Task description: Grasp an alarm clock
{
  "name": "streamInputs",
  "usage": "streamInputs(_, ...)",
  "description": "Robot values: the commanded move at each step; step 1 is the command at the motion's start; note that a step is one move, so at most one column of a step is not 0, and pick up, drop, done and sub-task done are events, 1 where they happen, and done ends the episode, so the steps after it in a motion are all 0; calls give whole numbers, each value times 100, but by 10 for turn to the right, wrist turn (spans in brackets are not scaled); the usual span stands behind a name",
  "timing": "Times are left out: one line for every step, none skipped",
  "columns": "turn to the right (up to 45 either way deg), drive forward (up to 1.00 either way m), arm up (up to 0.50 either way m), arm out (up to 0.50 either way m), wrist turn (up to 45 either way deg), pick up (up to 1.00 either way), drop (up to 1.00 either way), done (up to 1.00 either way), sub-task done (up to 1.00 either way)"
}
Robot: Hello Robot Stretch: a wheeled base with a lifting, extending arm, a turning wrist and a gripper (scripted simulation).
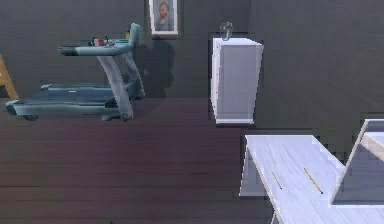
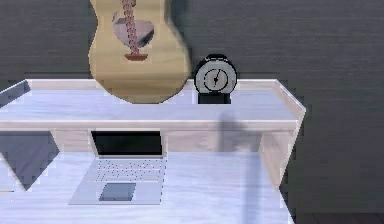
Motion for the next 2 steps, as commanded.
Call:
streamInputs(0, 0, 50, 0, 0, 0, 0, 0, 0)
streamInputs(0, 0, 38, 0, 0, 0, 0, 0, 0)
